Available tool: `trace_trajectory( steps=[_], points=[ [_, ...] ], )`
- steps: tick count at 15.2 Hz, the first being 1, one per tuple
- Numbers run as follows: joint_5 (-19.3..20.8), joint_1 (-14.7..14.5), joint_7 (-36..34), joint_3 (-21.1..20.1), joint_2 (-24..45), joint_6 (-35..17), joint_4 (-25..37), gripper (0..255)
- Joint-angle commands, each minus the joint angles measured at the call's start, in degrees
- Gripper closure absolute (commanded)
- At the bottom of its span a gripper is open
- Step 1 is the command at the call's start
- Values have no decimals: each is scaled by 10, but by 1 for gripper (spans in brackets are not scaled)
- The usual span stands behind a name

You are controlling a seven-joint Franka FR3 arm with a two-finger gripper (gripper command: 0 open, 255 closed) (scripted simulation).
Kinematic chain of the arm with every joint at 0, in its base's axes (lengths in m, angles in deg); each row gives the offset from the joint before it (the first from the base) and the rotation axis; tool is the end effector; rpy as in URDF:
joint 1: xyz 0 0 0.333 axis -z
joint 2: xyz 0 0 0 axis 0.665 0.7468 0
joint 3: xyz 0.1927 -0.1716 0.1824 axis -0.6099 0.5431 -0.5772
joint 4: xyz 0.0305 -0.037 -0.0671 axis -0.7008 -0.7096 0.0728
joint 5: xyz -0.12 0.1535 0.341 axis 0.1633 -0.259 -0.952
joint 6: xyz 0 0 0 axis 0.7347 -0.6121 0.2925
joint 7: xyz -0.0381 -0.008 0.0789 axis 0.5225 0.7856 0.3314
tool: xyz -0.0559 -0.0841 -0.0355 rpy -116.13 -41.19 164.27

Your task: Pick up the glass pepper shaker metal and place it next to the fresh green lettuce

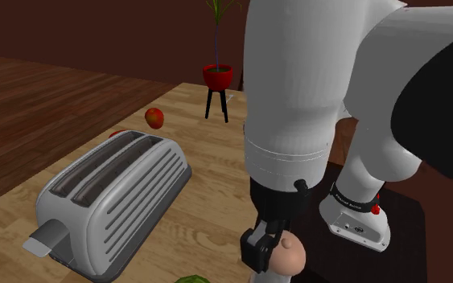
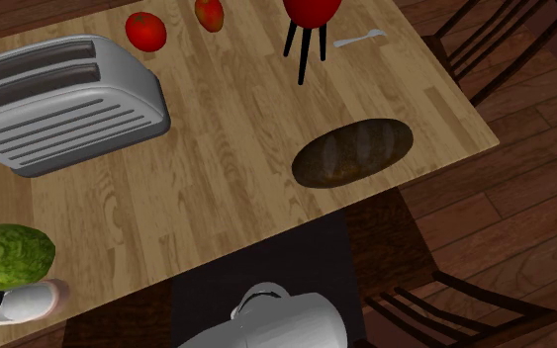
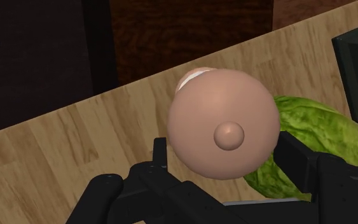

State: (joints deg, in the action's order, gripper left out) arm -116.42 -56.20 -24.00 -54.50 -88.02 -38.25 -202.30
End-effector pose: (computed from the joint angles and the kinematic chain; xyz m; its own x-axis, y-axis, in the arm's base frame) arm 0.1213 0.4238 0.4838 0.9958 -0.0214 -0.0885 -0.0217 -0.9998 -0.0018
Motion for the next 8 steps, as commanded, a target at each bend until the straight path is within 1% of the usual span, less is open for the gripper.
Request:
trace_trajectory(
  steps=[1,8],
  points=[
    [-3,1,2,-7,3,-15,-12,255],
    [-14,5,7,-35,18,-71,-51,255]
  ],
)
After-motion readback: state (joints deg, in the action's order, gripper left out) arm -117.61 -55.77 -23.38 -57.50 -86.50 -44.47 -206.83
